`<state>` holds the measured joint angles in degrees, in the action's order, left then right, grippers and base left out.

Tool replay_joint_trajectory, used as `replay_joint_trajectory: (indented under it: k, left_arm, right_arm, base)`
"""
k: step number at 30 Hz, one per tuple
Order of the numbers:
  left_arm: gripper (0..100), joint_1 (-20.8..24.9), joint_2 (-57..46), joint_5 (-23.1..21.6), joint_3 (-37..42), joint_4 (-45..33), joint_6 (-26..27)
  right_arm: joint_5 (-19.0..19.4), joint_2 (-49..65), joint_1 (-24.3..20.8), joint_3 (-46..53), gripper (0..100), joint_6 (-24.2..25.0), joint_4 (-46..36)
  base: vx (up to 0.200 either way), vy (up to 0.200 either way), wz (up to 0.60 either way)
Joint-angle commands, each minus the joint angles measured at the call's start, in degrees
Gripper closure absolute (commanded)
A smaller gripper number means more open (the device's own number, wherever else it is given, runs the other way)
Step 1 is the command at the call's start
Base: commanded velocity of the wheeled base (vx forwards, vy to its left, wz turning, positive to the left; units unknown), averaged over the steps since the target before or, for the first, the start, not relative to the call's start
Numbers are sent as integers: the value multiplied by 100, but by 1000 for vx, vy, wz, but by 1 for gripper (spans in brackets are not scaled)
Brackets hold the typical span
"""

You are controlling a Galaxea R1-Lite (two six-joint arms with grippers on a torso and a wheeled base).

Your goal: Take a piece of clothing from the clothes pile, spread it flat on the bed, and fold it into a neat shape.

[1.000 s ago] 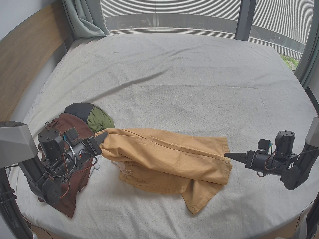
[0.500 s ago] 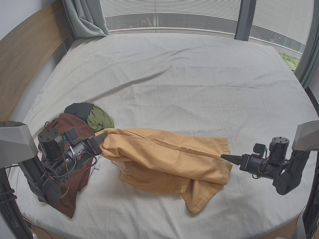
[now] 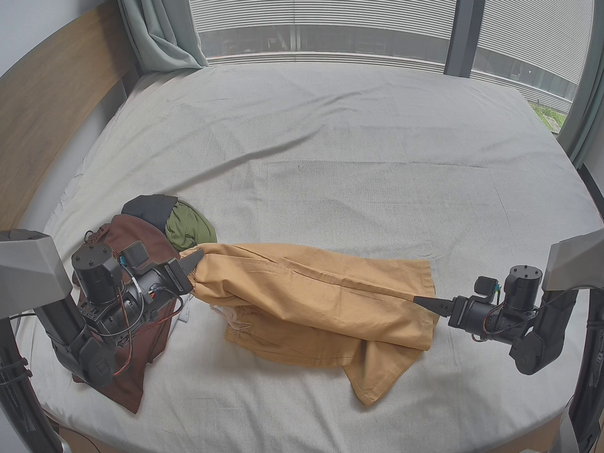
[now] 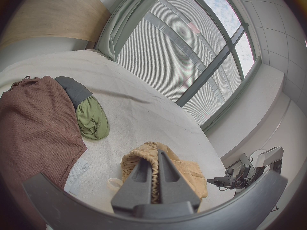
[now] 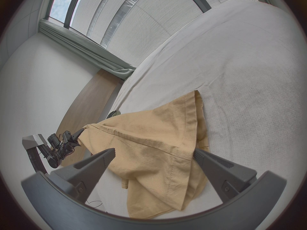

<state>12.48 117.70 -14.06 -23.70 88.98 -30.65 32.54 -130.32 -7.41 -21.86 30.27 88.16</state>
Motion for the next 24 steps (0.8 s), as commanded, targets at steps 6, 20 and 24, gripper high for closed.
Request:
replay_joint_trajectory:
  k: [6, 20, 24]
  left_arm:
    - [100, 9, 7, -1, 6, 14, -3]
    - [100, 9, -1, -1, 14, 14, -3]
    - [100, 9, -1, -1, 14, 14, -3]
  right_arm:
    - [7, -11, -199, 41, 0, 14, 8]
    - [7, -20, -252, -214, 0, 23, 26]
    - [16, -11, -305, -284, 0, 32, 26]
  base:
    - [0, 0, 0]
    - [0, 0, 0]
    - [0, 0, 0]
